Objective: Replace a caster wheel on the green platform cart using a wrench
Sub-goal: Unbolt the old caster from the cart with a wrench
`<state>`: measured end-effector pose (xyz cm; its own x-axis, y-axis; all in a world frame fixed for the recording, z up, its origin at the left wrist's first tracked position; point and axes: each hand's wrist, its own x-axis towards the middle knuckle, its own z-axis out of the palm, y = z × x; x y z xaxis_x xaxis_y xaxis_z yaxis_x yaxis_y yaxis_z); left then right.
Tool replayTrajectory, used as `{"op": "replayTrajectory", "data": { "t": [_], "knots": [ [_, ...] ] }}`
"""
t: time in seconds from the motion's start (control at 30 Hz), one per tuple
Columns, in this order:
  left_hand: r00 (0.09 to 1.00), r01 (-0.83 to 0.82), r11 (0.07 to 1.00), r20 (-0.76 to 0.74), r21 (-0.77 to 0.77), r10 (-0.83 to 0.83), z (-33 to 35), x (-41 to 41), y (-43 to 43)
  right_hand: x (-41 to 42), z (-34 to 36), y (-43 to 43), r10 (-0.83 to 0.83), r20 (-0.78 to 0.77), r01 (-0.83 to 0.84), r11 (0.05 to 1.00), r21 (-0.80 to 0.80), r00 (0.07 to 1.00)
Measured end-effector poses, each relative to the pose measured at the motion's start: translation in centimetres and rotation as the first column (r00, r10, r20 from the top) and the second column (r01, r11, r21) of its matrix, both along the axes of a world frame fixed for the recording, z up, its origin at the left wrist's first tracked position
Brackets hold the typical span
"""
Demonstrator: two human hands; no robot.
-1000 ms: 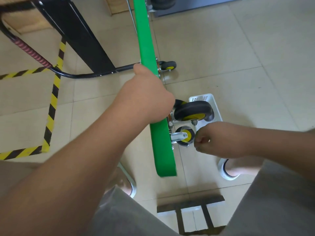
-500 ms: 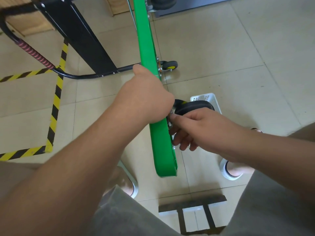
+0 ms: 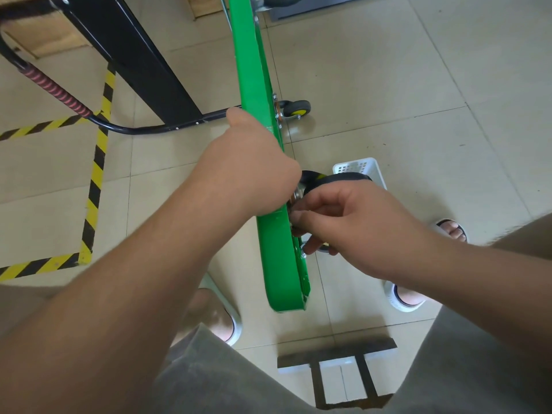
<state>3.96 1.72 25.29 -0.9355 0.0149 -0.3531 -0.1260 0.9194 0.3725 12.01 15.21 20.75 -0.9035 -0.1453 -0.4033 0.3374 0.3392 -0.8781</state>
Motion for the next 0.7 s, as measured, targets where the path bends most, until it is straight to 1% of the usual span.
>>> {"op": "replayTrajectory", "data": {
  "t": [0.13,0.23,0.3,0.37,0.47,0.53,0.6,0.7],
  "knots": [
    [1.0,-0.001,1.0,-0.013,-0.008,0.001,0.0,0.0,0.0,0.3,-0.1,0.2,0.024,-0.1,-0.021,0.999,0.03,0.995],
    [1.0,-0.01,1.0,-0.006,-0.012,0.009,0.2,0.0,0.0,0.5,-0.2,0.2,0.063,-0.167,-0.048,0.994,0.093,0.984],
    [1.0,-0.005,1.0,-0.004,-0.014,0.005,0.2,0.0,0.0,0.6,-0.2,0.2,0.064,-0.182,-0.039,0.99,0.137,0.981],
    [1.0,-0.003,1.0,-0.005,-0.01,0.002,0.1,0.0,0.0,0.6,-0.1,0.2,0.034,-0.144,-0.013,0.989,0.145,0.989],
    [1.0,-0.005,1.0,0.002,-0.003,0.005,0.1,0.0,0.1,0.1,0.3,-0.2,0.016,-0.005,-0.015,0.99,0.142,1.0],
    [1.0,-0.008,1.0,0.002,-0.005,0.008,0.2,0.0,0.1,-0.2,0.5,-0.5,0.008,0.069,-0.015,0.994,0.11,0.998],
    [1.0,-0.008,1.0,0.0,-0.004,0.008,0.2,0.0,0.1,-0.2,0.5,-0.8,-0.009,0.068,0.003,0.995,0.097,0.998],
    [1.0,-0.003,1.0,0.003,-0.004,0.003,0.1,-0.1,0.0,0.1,0.6,-0.9,-0.011,0.027,0.008,0.993,0.115,1.0]
  ]
}}
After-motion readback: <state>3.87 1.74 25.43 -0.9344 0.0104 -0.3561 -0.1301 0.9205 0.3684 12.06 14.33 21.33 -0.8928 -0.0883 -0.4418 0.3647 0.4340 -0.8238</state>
